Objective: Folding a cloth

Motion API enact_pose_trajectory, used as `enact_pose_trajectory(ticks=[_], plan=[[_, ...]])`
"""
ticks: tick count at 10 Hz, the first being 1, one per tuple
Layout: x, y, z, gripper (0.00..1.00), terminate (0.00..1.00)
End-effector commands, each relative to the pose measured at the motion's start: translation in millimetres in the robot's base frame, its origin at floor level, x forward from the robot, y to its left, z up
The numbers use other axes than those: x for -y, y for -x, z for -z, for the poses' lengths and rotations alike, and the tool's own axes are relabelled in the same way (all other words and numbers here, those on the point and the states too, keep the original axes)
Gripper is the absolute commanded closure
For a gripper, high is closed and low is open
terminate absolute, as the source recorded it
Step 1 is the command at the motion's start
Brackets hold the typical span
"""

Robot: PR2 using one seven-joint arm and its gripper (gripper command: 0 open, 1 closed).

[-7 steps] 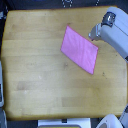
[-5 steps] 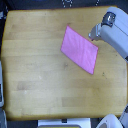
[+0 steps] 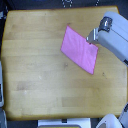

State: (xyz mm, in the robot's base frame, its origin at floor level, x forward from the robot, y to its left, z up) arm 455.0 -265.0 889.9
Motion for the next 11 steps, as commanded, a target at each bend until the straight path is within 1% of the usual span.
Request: enact_pose_trajectory(ticks=[1, 2, 3, 5, 6, 8, 11], plan=[[-3, 39, 48, 0.0, 0.0], [5, 44, 62, 0.0, 0.0], [9, 44, 66, 0.0, 0.0], [28, 42, 82, 0.0, 0.0], [33, 41, 95, 0.0, 0.0], [29, 45, 118, 0.0, 0.0], [32, 51, 144, 0.0, 0.0]])
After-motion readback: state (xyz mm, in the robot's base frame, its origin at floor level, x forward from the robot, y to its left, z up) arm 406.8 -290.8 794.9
